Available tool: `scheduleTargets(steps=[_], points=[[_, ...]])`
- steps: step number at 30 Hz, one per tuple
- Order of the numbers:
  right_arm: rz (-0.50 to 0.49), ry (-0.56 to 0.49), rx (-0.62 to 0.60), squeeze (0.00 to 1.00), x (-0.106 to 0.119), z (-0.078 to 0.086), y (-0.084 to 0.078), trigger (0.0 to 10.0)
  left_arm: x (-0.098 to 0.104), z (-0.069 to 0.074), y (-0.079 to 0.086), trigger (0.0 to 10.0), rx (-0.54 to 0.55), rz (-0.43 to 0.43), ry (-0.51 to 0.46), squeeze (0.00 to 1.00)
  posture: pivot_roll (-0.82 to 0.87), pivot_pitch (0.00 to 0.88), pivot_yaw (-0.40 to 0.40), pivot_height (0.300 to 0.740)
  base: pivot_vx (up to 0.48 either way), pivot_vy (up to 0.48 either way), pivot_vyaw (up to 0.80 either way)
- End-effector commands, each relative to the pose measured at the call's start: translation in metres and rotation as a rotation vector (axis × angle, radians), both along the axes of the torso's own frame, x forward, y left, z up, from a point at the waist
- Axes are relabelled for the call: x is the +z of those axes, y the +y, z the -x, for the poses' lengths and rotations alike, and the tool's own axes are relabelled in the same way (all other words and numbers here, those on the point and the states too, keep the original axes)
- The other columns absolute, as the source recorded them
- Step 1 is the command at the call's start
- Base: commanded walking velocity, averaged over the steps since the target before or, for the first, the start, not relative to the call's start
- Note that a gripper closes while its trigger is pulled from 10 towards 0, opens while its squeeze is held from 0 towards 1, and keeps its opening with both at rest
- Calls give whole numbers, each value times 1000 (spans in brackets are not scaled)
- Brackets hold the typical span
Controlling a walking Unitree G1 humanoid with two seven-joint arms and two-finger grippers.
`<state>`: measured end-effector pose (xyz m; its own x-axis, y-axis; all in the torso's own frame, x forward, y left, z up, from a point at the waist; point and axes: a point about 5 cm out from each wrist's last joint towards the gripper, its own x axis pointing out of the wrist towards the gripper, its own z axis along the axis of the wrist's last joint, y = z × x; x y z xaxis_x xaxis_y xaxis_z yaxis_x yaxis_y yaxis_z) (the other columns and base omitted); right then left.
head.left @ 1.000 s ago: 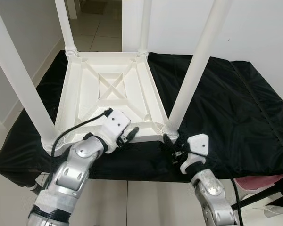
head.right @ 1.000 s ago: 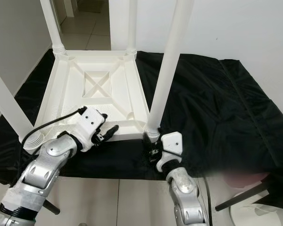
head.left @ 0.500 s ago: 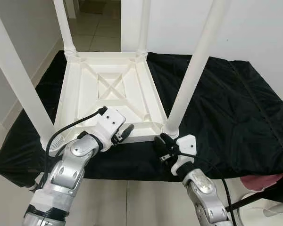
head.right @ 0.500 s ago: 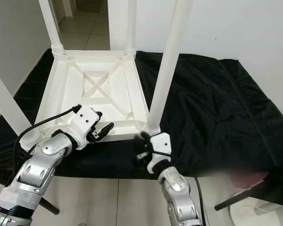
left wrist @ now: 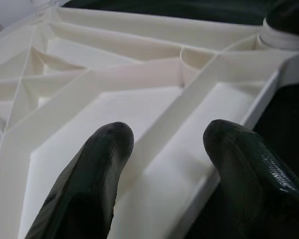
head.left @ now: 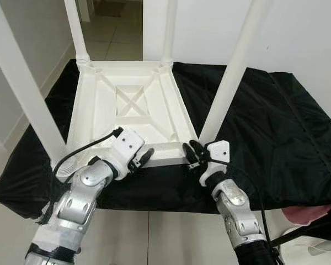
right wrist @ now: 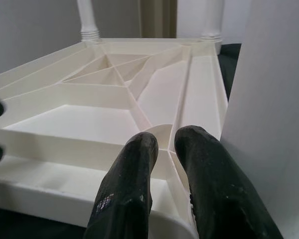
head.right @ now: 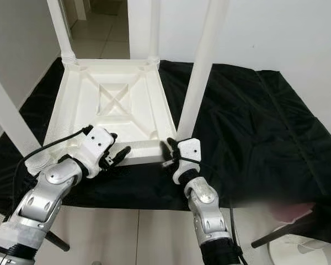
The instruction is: Building children table
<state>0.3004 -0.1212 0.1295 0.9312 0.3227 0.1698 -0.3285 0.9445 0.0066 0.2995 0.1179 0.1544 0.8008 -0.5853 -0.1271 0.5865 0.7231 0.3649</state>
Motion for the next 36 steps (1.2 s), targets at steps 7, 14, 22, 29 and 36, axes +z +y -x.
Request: scheduleTargets(steps=[7,14,22,29,36], points=[[-11,59,-207,0,-13,-3,-33,10000,-4,6,-13,10000,-54,6,18,0,23,38,-57,740,0,0,0],[-16,94,-332,0,-20,-6,-57,10000,-9,12,-24,10000,-89,4,32,0,18,39,-57,740,0,0,0],[-5,78,-375,0,-16,-11,-71,10000,-13,14,-31,10000,-105,-10,40,0,16,38,-58,740,0,0,0],[-26,53,-260,0,-13,-12,-51,10000,-17,24,-36,10000,-163,-11,74,0,24,39,-59,740,0,0,0],[-30,57,-204,0,-16,-11,-41,10000,-21,52,-28,10000,-247,31,109,0,45,53,-63,740,0,0,0]])
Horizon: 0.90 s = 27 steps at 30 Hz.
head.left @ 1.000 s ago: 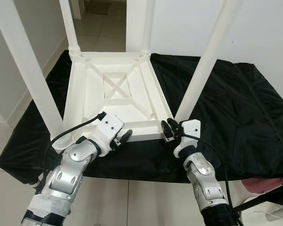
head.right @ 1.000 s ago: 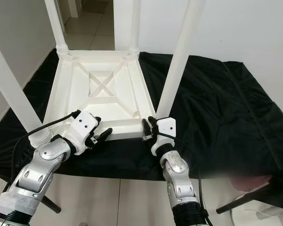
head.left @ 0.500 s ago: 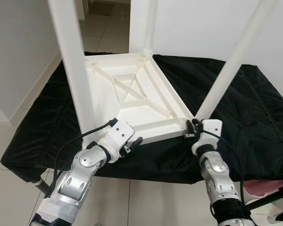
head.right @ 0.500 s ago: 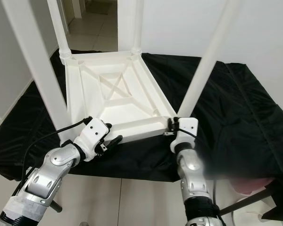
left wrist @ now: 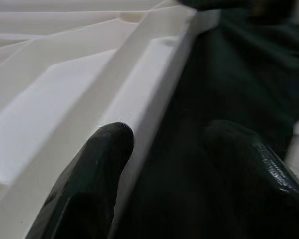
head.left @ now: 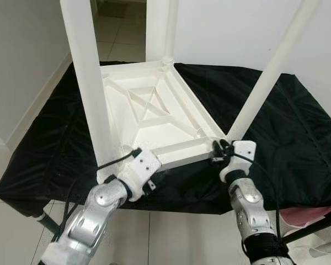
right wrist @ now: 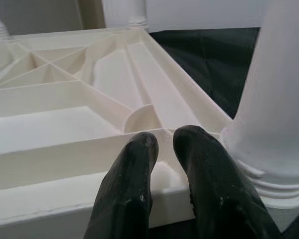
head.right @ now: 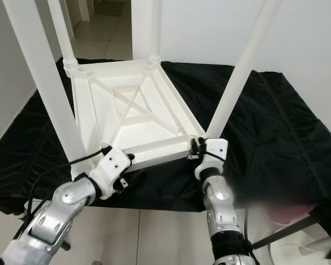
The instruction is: Building children table
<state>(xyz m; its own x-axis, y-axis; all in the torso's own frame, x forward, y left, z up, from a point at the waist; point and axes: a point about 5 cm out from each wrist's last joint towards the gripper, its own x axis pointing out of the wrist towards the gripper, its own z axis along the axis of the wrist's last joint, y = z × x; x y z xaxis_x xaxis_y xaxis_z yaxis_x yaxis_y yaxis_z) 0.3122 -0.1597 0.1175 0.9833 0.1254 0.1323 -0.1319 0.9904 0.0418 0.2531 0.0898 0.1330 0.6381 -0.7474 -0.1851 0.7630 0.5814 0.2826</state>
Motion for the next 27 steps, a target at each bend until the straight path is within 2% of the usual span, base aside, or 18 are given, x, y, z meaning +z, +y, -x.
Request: scheduleTargets(steps=[1,3,7,10,12,13,15,16,19,20,22,23,25,27], points=[[-4,13,-1,0,-4,1,-2,10000,0,8,2,10000,-27,9,10,0,45,53,-63,740,0,0,0],[-4,17,3,0,-5,-1,-1,10000,3,16,11,10000,-2,9,12,0,60,61,-64,740,0,0,0],[-6,17,7,0,-4,-3,-1,10000,6,23,18,10000,-5,14,29,0,74,64,-64,740,0,0,0],[-8,10,22,0,-1,-9,2,10000,16,41,38,10000,-7,-11,74,0,101,70,-61,740,0,0,0],[-10,7,28,0,0,-12,4,10000,19,48,50,10000,12,-28,102,0,112,71,-61,740,0,0,0],[-10,7,28,0,0,-12,4,10000,19,48,50,10000,12,-28,102,0,112,71,-61,740,0,0,0],[-15,4,37,0,1,-14,8,10000,20,57,71,10000,31,-95,136,0,123,75,-62,740,0,0,0],[-15,4,37,0,1,-14,8,10000,20,57,71,10000,31,-95,136,0,123,75,-62,740,0,0,0],[-13,6,57,0,0,-15,14,10000,25,60,97,10000,91,-168,132,0,134,79,-64,740,0,0,0],[-13,6,57,0,0,-15,14,10000,25,60,97,10000,91,-168,132,0,134,79,-64,740,0,0,0],[-14,10,68,0,-2,-15,16,10000,38,58,122,10000,180,-175,111,0,141,80,-65,740,0,0,0],[-14,10,68,0,-2,-15,16,10000,38,58,122,10000,180,-175,111,0,141,80,-65,740,0,0,0],[-15,13,74,0,-3,-15,18,10000,48,56,143,10000,260,-191,91,0,142,81,-62,740,0,0,0],[-16,15,76,0,-4,-15,18,10000,50,55,150,10000,287,-203,85,0,142,81,-62,740,0,0,0]])
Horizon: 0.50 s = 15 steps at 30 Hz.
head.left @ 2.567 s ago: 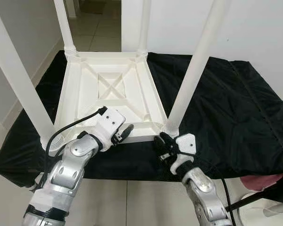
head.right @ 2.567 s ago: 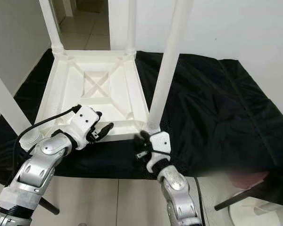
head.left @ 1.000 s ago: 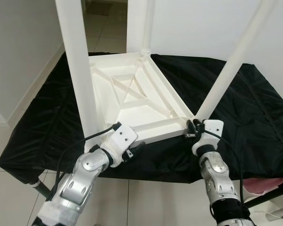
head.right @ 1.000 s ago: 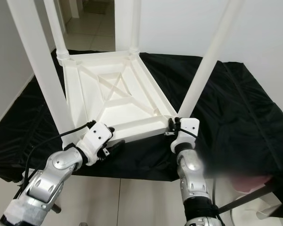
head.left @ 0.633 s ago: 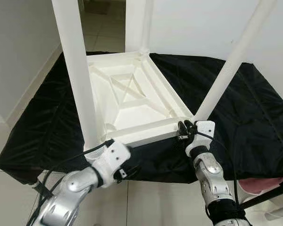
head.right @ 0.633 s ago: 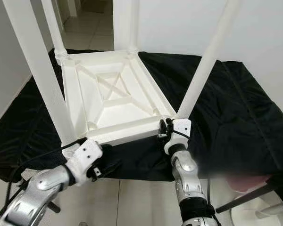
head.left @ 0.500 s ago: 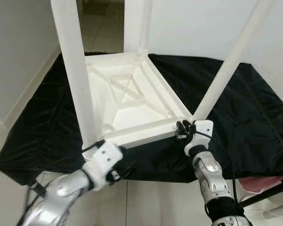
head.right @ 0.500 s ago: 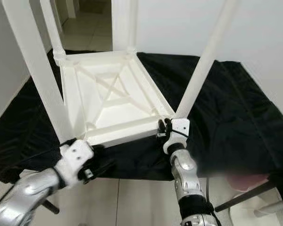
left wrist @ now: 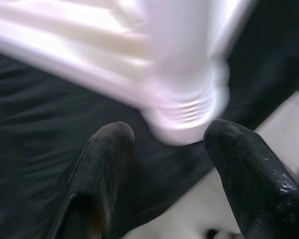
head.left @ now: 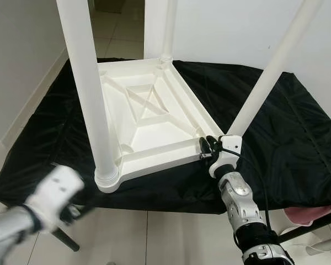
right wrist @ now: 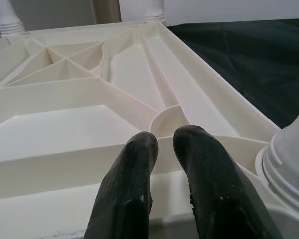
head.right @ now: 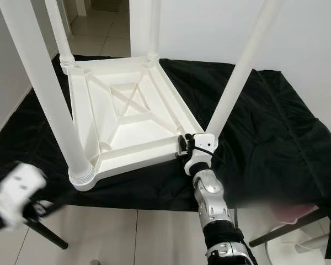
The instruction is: Building children table
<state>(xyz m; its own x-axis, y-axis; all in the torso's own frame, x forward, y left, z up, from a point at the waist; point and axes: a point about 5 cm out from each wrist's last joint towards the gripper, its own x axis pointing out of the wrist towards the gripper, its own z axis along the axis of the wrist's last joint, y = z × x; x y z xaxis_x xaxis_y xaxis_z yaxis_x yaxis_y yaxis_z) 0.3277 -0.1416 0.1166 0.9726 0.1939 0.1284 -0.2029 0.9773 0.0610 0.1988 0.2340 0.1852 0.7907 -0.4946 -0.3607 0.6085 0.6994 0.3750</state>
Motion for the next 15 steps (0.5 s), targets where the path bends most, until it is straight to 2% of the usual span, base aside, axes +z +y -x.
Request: scheduleTargets(steps=[1,3,6,9,11,14,15], points=[[3,8,5,0,-3,0,0,10000,-1,-1,10,10000,39,-3,12,0,142,80,-62,740,0,0,0],[2,8,7,0,-5,1,1,10000,1,-7,16,10000,96,-32,-34,0,139,76,-58,740,0,0,0],[0,8,8,0,-5,1,1,10000,2,-11,17,10000,121,-35,-58,0,136,77,-58,740,0,0,0],[-16,16,10,0,-8,6,5,10000,6,-26,12,10000,192,30,-159,0,130,78,-57,740,0,0,0],[-16,16,10,0,-8,6,5,10000,6,-26,12,10000,192,30,-159,0,130,78,-57,740,0,0,0],[-22,16,15,0,-12,13,11,10000,3,-35,4,10000,227,121,-194,0,116,77,-57,740,0,0,0],[-22,16,15,0,-12,13,11,10000,3,-35,4,10000,227,121,-194,0,116,77,-57,740,0,0,0]])
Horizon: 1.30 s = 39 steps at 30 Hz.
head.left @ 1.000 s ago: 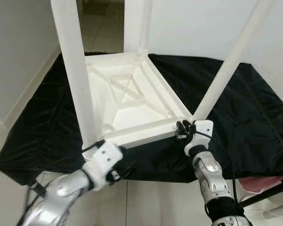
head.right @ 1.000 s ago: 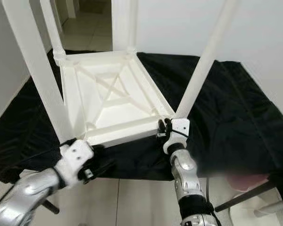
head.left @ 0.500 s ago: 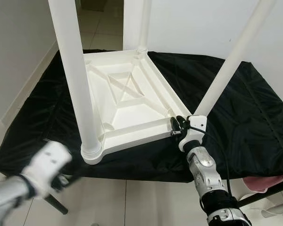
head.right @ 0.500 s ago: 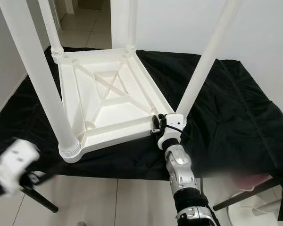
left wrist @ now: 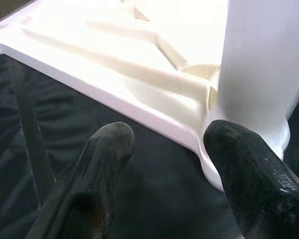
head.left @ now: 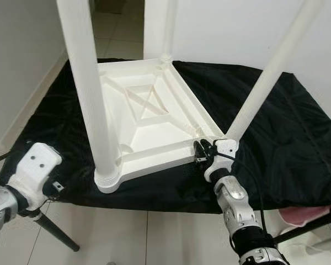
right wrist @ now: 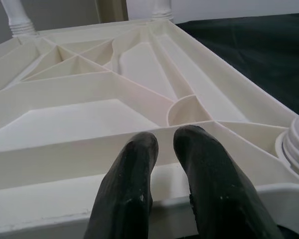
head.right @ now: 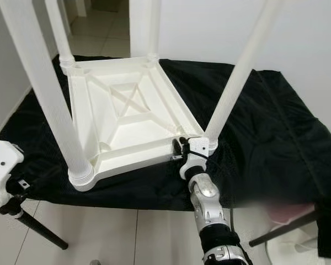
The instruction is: Building children table
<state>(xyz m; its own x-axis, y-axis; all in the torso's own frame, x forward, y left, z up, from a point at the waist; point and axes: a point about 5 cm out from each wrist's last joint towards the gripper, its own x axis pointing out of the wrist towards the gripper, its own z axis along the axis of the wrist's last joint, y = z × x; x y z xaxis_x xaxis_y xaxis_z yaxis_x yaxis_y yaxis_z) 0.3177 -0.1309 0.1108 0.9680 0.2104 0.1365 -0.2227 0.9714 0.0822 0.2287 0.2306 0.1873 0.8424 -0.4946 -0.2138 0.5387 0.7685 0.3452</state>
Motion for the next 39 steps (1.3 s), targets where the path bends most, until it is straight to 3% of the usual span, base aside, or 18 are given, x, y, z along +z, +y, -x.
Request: scheduleTargets(steps=[1,2,4,7,10,15,18,39], points=[[0,16,-4,0,-6,6,2,10000,-2,-6,2,10000,189,51,-80,0,106,76,-56,740,0,0,0],[0,16,-4,0,-6,6,2,10000,-2,-6,2,10000,189,51,-80,0,106,76,-56,740,0,0,0],[-1,8,-36,0,-6,10,1,10000,-8,-10,-15,10000,181,173,-94,0,94,78,-56,740,0,0,0],[2,7,-40,0,-7,10,0,10000,-9,-12,-18,10000,189,200,-101,0,93,77,-58,740,0,0,0],[-4,13,-61,0,-7,13,-1,10000,-10,-21,-28,10000,249,315,-156,0,75,79,-58,740,0,0,0],[-1,12,-69,0,-7,15,-1,10000,-11,-26,-32,10000,279,367,-186,0,74,79,-59,740,0,0,0],[2,30,-148,0,-9,16,-10,10000,-14,-34,-42,10000,293,413,-199,0,65,71,-57,740,0,0,0],[-50,111,-396,0,-21,33,-28,10000,-30,-42,-118,10000,21,435,-159,0,44,58,-59,740,0,0,0]])
